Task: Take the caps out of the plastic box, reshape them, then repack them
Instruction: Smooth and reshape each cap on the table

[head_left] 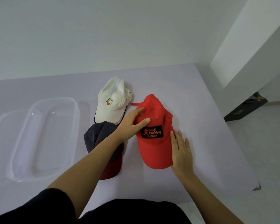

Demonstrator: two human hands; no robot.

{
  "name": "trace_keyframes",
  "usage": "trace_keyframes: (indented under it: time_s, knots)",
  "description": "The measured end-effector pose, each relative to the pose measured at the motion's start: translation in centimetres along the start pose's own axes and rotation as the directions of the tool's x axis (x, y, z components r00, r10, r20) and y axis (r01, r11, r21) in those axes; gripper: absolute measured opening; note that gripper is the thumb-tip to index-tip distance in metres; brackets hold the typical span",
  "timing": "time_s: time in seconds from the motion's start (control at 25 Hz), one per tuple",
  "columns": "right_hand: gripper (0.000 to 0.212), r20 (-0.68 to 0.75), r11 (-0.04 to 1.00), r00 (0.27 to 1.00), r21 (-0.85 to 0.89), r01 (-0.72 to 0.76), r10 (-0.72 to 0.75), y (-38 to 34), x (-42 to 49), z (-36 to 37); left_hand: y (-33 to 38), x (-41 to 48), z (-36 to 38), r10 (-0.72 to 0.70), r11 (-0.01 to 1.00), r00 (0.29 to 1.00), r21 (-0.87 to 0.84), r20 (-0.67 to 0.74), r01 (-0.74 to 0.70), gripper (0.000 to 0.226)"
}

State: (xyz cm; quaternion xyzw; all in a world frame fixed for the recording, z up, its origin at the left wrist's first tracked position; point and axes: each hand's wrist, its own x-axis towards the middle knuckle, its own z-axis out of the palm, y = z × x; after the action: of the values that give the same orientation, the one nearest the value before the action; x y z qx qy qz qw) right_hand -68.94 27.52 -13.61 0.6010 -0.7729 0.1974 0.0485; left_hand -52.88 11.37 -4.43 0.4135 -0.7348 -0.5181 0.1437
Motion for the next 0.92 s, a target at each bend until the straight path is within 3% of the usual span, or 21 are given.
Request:
trace_keyframes:
  time_s: [0.12, 0.24, 0.36, 0.44, 0.52, 0.56, 0.64, 0.76, 0.84, 0.92]
  knots:
    - [0.089, -0.022, 0.999, 0.999, 0.032, -0.026, 0.027, -0.3, 0.1, -0.1, 0.5, 0.4, -0.3, 0.035, 0.992, 0.999, 0.122, 0.027, -0.038, 0.029]
    - [0.095, 0.008, 0.996, 0.999, 0.075, -0.05, 0.049, -0.6, 0.2, -0.1, 1.2, 0.5, -0.6, 0.068, 0.989, 0.997, 0.13, 0.034, -0.072, 0.038]
    - [0.1, -0.007, 0.99, 0.999, 0.129, -0.053, 0.054, -0.5, 0.3, -0.3, 1.8, 0.5, -0.7, 0.123, 0.991, 0.988, 0.071, -0.093, -0.117, 0.043]
    - [0.102, -0.035, 0.993, 0.999, 0.117, -0.027, 0.031, -0.2, 0.4, -0.6, 2.3, 0.5, -1.4, -0.048, 0.988, 0.993, -0.154, -0.109, 0.031, 0.049]
    - [0.108, -0.038, 0.997, 0.999, 0.082, 0.004, -0.001, 0.2, 0.5, -0.8, 2.0, 1.0, -2.3, -0.209, 0.94, 0.976, -0.261, 0.064, 0.218, 0.056]
    - [0.11, -0.03, 0.998, 0.999, 0.067, 0.013, -0.011, 0.3, 0.5, -0.7, 1.8, 1.1, -2.6, -0.214, 0.925, 0.967, -0.288, 0.14, 0.247, 0.05]
    - [0.112, -0.024, 0.998, 1.0, 0.055, 0.005, -0.004, 0.1, 0.5, -0.5, 2.3, 1.0, -2.6, -0.173, 0.893, 0.973, -0.392, 0.155, 0.222, 0.037]
    - [0.105, -0.03, 0.998, 0.999, 0.05, -0.033, 0.035, -0.5, 0.7, -0.2, 2.8, 1.1, -2.1, -0.116, 0.86, 0.992, -0.496, 0.041, 0.122, 0.025]
    - [0.101, -0.001, 0.996, 0.998, 0.062, -0.067, 0.067, -0.8, 0.9, -0.1, 3.0, 1.2, -1.9, -0.087, 0.873, 0.996, -0.48, 0.024, 0.088, 0.025]
    - [0.097, 0.067, 0.994, 0.995, 0.081, -0.073, 0.068, -0.3, 1.1, 0.3, 3.0, 1.5, -1.8, -0.072, 0.938, 0.997, -0.342, -0.038, 0.055, 0.034]
